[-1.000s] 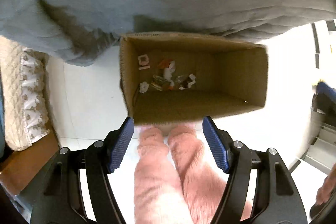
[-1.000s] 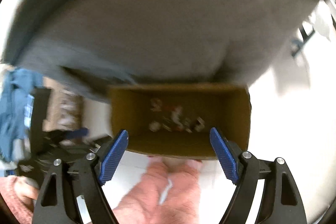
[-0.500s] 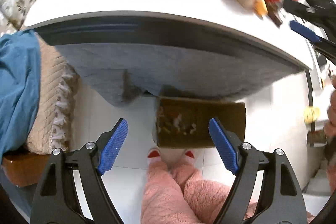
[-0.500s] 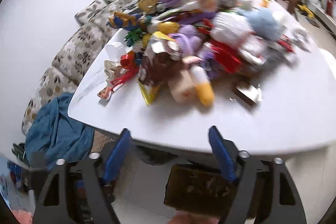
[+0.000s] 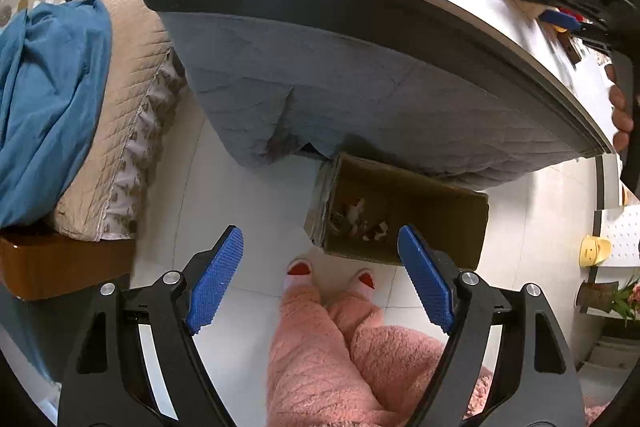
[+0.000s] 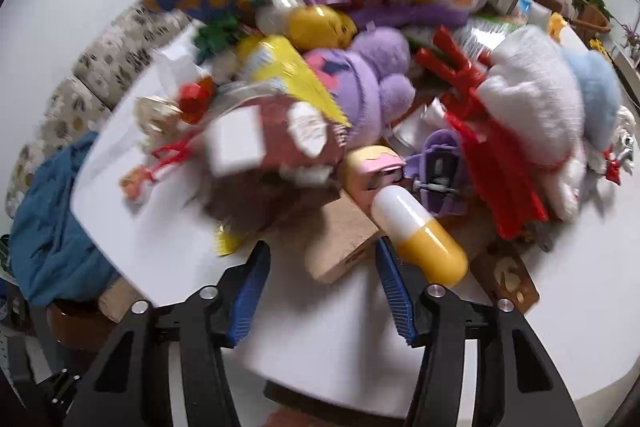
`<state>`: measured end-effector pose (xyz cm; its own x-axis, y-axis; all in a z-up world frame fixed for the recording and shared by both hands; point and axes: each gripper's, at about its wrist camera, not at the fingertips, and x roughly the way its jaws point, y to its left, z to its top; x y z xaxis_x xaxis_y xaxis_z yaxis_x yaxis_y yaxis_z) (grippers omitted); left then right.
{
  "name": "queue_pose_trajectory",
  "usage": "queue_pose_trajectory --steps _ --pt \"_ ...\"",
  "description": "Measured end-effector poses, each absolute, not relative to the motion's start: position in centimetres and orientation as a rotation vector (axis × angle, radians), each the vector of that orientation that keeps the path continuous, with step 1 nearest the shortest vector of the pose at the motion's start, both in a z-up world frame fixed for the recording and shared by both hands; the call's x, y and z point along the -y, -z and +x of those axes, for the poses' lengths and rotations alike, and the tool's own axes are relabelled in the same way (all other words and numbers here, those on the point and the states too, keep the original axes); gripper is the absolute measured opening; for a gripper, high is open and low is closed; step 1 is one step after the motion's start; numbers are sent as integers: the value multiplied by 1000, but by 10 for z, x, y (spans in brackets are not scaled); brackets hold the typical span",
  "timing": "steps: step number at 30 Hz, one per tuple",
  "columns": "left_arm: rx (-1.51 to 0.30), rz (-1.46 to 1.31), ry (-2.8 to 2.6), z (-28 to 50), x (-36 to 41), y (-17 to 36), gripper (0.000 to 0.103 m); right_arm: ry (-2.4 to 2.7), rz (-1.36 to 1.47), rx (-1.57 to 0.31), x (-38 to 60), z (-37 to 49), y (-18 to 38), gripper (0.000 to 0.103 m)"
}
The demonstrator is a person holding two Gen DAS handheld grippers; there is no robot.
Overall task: Collect trash
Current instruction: 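Grasp the cake-slice toy with the left tool while the right tool grasps a tan block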
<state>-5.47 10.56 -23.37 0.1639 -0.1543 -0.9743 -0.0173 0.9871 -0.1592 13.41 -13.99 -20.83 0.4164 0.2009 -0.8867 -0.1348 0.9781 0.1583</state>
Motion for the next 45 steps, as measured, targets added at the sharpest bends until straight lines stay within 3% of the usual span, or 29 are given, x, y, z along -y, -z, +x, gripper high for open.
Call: queue_pose_trajectory --steps 13,20,25,26,28,29,38,45 --pt "-1285 -130 141 -3 -94 200 78 -238 201 -1093 170 104 166 48" --pt "-1113 -17 122 77 -85 176 78 -233 302 -1034 197 50 134 49" --pt "-1111 24 127 128 -78 192 78 -218 350 -1028 202 21 130 49" --pt "-1116 24 119 133 -77 195 75 -216 355 -1028 202 16 129 49" --pt "-1105 23 97 139 -79 198 58 -211 366 -1028 204 8 129 49" --pt "-1089 21 99 139 -81 198 43 -210 374 -1030 204 4 130 49" --pt "-1070 -36 174 130 -86 187 41 -205 398 -1073 198 -5 152 45" --pt "-1085 49 410 35 -35 188 41 -216 410 -1081 195 -12 157 42"
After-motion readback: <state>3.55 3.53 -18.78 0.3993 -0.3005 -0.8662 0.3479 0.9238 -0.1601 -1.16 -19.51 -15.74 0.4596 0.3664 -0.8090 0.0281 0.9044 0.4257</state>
